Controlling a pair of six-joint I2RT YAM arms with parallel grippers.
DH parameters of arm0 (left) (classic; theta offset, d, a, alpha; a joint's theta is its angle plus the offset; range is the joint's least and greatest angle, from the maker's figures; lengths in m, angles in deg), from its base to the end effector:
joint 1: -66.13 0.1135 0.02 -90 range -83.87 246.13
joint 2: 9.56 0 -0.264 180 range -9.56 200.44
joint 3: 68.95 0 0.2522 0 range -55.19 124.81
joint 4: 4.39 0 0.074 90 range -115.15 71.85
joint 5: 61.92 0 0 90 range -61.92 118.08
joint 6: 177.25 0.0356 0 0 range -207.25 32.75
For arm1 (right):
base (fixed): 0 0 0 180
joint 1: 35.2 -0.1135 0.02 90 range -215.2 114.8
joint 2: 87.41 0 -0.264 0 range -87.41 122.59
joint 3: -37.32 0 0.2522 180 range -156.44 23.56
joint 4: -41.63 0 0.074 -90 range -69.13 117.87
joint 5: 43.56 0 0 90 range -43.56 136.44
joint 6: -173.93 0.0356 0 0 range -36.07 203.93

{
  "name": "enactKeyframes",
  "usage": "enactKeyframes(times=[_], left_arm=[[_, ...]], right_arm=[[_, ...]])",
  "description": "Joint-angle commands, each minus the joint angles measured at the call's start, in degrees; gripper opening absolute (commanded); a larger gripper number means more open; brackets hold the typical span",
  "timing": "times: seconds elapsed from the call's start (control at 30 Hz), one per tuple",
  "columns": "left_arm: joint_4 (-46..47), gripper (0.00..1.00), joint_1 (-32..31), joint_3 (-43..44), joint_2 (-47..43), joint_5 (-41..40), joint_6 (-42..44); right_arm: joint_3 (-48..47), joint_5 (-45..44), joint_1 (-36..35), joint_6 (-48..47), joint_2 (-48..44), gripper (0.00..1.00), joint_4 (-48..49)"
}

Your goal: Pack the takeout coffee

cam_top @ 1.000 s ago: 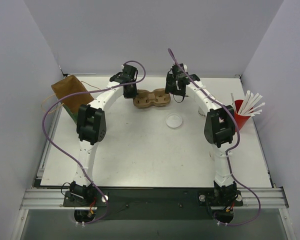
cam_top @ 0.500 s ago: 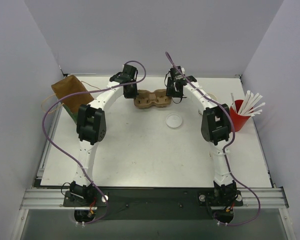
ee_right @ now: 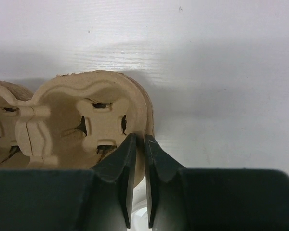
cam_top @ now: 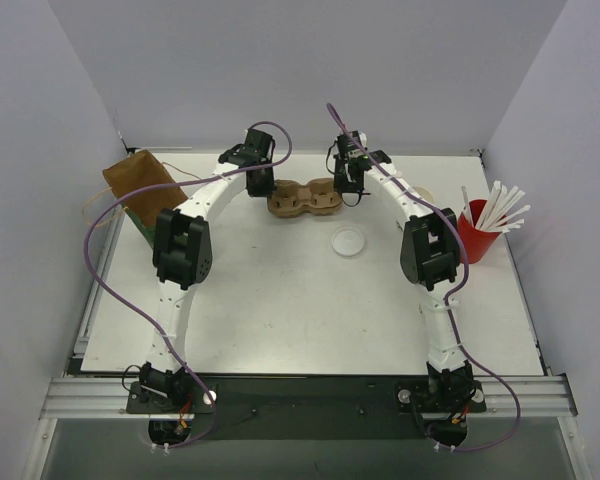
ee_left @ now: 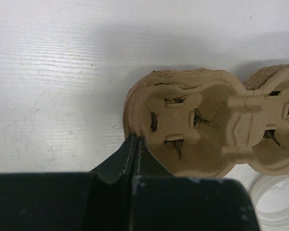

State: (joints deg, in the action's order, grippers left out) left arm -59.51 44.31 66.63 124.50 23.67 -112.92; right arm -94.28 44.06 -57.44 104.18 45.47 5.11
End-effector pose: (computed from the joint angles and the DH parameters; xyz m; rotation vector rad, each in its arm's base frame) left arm 0.4844 -0.1910 0.2218 -0.1165 2.5168 -0.2447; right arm 0.4989 0.2024 0.2342 -0.0162 2.2539 0.3565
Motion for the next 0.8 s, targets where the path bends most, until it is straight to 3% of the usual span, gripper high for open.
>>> enactKeyframes(times=[0.0,0.1,0.77], left_arm=[[1.5,0.0,0.4,1.5,-1.5,1.1,1.1],[1.8,0.0,0.4,1.7,-1.6,1.2,1.1],[2.5,0.0,0.4,2.5,-4.4,1.2,2.8]], right_arm=[[-2.4,-0.6,-0.7,-0.4,-0.2,0.06,-1.5],[-2.4,-0.7,-0.6,-0.4,-0.4,0.0,-1.8],[-2.7,-2.0,-0.8,-0.7,-5.0,0.0,-1.8]])
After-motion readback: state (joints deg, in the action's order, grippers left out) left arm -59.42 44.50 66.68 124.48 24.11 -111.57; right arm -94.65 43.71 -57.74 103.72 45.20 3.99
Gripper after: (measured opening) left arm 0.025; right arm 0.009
